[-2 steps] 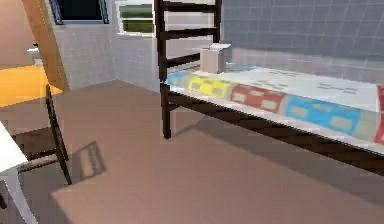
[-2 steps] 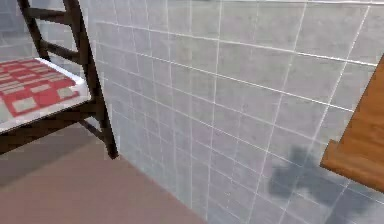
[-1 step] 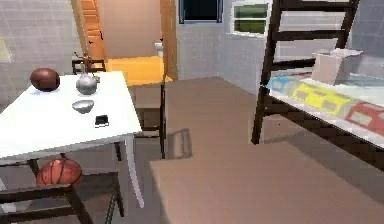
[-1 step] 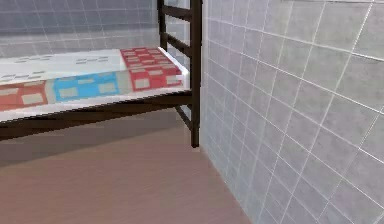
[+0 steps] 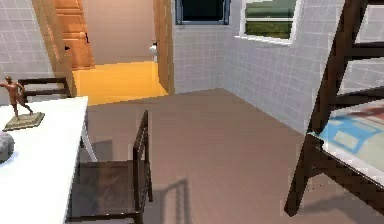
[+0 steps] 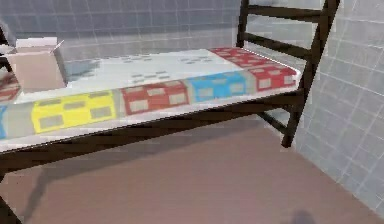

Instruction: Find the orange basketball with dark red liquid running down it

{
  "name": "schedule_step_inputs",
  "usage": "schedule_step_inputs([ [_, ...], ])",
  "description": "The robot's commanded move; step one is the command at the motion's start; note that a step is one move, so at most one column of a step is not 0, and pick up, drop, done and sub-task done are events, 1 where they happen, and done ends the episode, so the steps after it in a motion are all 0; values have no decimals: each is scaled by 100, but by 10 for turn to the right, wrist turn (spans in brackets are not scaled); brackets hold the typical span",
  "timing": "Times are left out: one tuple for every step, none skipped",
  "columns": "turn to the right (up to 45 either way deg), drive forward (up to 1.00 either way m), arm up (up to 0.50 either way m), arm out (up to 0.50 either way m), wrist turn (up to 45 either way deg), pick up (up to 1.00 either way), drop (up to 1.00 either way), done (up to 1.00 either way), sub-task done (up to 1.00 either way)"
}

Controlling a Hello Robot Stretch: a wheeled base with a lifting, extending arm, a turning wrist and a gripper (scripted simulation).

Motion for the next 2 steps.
schedule_step_inputs([
  [0,30,0,0,0,0,0,0,0],
  [-450,0,0,0,0,0,0,0,0],
])
